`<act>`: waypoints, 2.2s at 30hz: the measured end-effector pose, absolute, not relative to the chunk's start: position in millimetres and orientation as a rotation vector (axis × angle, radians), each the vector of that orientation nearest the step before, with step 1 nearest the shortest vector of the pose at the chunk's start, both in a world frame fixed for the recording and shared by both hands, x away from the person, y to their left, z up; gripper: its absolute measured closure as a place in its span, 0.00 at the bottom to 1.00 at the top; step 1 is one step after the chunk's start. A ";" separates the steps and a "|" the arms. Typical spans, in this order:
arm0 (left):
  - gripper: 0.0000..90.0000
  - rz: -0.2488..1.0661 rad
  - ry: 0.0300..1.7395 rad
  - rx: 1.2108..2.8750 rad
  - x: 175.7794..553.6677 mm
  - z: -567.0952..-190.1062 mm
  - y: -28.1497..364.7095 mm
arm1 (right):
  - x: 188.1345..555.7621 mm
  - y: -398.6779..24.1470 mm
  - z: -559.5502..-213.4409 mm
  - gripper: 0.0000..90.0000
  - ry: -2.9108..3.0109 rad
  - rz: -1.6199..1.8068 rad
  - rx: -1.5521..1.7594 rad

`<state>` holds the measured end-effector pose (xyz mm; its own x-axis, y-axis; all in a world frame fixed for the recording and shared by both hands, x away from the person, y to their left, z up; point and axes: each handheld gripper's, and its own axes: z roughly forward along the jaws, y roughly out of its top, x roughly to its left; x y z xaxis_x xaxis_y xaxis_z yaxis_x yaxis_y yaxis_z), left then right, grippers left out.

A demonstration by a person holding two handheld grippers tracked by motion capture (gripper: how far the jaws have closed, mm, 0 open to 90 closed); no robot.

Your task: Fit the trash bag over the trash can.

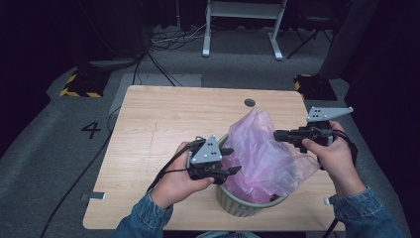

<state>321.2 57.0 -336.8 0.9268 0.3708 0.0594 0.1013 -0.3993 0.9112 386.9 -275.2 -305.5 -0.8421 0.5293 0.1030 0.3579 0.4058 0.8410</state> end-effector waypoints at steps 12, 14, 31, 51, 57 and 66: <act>0.35 0.429 0.412 1.824 349.3 -302.1 61.1 | 347.3 -253.2 -276.8 0.98 2.463 1.427 0.490; 0.35 0.396 0.412 1.817 356.1 -297.4 56.3 | 343.7 -248.1 -276.2 0.98 2.478 1.427 0.458; 0.97 0.363 0.258 1.912 358.6 -309.1 42.5 | 336.1 -245.7 -276.0 0.68 2.510 1.430 0.463; 0.54 0.420 0.224 1.876 351.3 -308.2 38.9 | 356.6 -219.9 -276.7 1.00 2.531 1.505 0.483; 0.91 0.378 0.185 1.863 350.3 -311.0 43.6 | 350.3 -218.4 -275.1 1.00 2.517 1.480 0.453; 0.97 0.366 0.251 1.802 350.5 -322.7 76.0 | 350.6 -259.0 -282.7 1.00 2.472 1.486 0.569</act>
<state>350.5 76.0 -322.7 0.9266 0.3579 0.1156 -0.0209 -0.2579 0.9659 350.6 -259.0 -282.7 -0.9054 0.4238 0.0252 0.2211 0.4200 0.8802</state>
